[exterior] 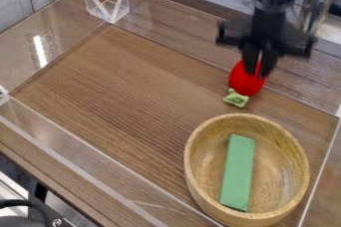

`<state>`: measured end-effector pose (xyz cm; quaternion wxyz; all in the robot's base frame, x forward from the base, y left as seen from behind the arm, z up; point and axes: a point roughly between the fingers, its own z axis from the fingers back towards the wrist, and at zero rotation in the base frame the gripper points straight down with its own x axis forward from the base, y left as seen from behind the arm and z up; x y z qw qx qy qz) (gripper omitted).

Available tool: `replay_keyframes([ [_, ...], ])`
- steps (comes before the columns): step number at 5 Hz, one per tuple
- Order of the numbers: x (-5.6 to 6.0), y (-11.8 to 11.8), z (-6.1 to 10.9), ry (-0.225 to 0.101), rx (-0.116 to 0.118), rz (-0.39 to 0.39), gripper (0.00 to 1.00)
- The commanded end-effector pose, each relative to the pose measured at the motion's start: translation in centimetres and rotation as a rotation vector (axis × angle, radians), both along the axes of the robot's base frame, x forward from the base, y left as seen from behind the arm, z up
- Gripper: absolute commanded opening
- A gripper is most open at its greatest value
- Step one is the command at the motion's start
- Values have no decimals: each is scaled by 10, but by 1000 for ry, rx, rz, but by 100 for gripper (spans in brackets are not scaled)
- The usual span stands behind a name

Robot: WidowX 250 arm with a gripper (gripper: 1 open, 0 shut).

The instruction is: Move the red fruit to the left

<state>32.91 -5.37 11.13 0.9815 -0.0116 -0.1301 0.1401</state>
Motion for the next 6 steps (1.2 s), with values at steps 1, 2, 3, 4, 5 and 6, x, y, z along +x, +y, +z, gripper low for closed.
replay_keyframes([
  [1,7,19,52,-96,-25,37,0],
  [2,10,3,46,-85,-13,32,100],
  [3,15,0,23,-67,4,96,100],
  [4,20,-4,-1,-43,24,161,100],
  [5,24,-4,-24,-20,39,234,100],
  [6,25,-2,-36,-2,53,278,100],
])
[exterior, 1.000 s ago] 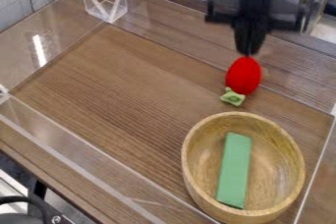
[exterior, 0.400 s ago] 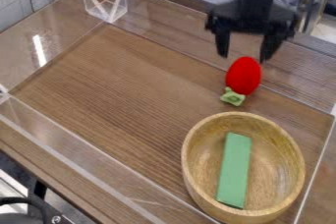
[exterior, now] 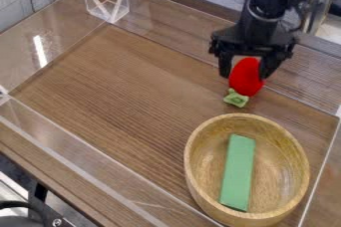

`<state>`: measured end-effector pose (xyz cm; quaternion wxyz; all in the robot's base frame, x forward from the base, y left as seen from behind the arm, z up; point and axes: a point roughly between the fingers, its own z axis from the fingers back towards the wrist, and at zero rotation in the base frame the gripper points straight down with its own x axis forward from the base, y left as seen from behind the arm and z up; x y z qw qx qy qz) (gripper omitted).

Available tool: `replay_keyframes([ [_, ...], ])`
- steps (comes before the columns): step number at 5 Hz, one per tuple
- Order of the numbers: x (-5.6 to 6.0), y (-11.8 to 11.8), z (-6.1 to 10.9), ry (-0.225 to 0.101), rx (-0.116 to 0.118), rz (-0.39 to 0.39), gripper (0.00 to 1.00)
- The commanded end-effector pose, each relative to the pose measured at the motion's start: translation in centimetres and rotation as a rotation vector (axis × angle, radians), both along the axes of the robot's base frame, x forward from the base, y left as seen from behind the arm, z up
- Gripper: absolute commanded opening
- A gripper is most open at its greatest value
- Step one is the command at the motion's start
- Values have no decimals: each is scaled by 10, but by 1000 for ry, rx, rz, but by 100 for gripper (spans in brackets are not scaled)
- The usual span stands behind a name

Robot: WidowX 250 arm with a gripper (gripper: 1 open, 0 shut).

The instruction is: Move the red fruit to the left

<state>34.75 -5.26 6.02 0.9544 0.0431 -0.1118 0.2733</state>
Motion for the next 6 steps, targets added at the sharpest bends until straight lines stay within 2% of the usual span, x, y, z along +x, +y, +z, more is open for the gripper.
replay_keyframes([
  [1,6,1,16,-48,-3,38,0],
  [2,12,2,46,-70,-51,34,0],
  [4,5,21,101,-129,-143,37,0],
  [5,11,9,109,-123,-140,18,100],
  [6,18,-5,104,-102,-120,34,100],
])
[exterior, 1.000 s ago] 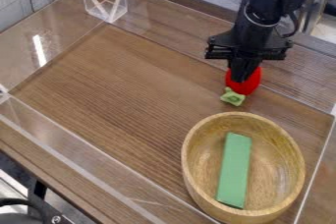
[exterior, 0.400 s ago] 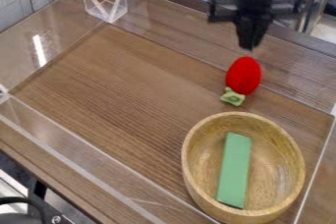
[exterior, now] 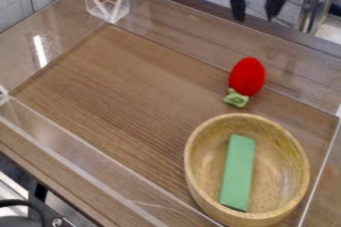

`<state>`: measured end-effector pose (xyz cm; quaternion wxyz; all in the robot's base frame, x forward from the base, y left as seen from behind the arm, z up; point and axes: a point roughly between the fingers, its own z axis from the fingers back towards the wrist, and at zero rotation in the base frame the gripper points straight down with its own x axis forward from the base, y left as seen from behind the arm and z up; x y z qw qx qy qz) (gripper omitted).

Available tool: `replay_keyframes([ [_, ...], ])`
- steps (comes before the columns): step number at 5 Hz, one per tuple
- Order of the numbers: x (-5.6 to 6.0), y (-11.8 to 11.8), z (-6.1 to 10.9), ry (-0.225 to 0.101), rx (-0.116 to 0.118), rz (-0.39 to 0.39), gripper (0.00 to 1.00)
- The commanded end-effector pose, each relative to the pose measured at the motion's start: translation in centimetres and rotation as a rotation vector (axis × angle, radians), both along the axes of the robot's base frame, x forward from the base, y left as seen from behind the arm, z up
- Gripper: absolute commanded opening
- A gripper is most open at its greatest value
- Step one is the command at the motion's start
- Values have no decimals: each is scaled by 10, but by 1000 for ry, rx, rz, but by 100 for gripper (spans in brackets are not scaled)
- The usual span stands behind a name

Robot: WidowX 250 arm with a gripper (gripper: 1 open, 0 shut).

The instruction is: Move the red fruit to the left

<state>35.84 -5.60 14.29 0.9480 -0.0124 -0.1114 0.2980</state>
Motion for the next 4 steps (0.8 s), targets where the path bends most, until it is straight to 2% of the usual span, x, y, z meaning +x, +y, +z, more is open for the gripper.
replay_keyframes([
  [1,-1,-4,-1,-45,10,35,0],
  [2,-8,-5,-24,-22,31,37,100],
  [4,-11,13,-62,14,63,20,100],
])
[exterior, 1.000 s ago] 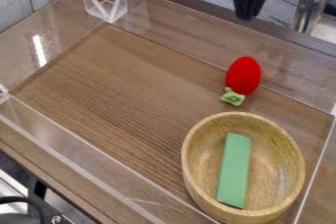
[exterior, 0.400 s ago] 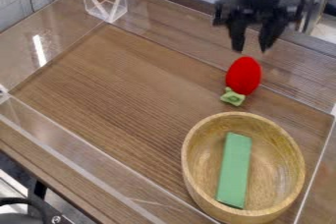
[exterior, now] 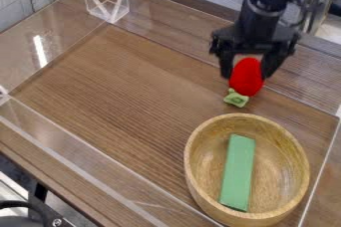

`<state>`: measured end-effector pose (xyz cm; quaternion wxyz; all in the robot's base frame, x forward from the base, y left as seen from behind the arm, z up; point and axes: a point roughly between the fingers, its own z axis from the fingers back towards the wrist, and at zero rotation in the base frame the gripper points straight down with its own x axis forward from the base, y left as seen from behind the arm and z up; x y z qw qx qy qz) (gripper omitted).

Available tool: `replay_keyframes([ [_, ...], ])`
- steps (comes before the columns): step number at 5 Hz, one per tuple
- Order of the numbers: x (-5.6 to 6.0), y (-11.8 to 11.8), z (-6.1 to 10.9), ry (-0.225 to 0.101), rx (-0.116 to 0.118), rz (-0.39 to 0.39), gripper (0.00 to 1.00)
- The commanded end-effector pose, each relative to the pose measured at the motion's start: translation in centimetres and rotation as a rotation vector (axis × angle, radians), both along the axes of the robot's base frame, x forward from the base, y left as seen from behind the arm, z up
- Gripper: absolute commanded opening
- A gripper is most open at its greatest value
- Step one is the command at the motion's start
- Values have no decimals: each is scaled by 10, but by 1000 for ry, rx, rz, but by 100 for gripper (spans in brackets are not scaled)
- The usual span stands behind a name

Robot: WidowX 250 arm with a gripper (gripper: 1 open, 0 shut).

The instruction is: Move the red fruit to the left

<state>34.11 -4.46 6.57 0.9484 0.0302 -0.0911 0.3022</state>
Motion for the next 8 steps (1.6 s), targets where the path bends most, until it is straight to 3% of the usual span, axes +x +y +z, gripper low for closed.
replay_keyframes([
  [1,7,-3,5,-42,1,4,0],
  [2,7,-2,27,-67,-33,9,0],
  [4,5,6,97,-132,-124,-53,0],
  [5,-9,6,105,-136,-135,-62,0],
  [6,-19,-1,94,-122,-122,-43,100],
  [8,-22,-14,46,-100,-98,-15,100],
])
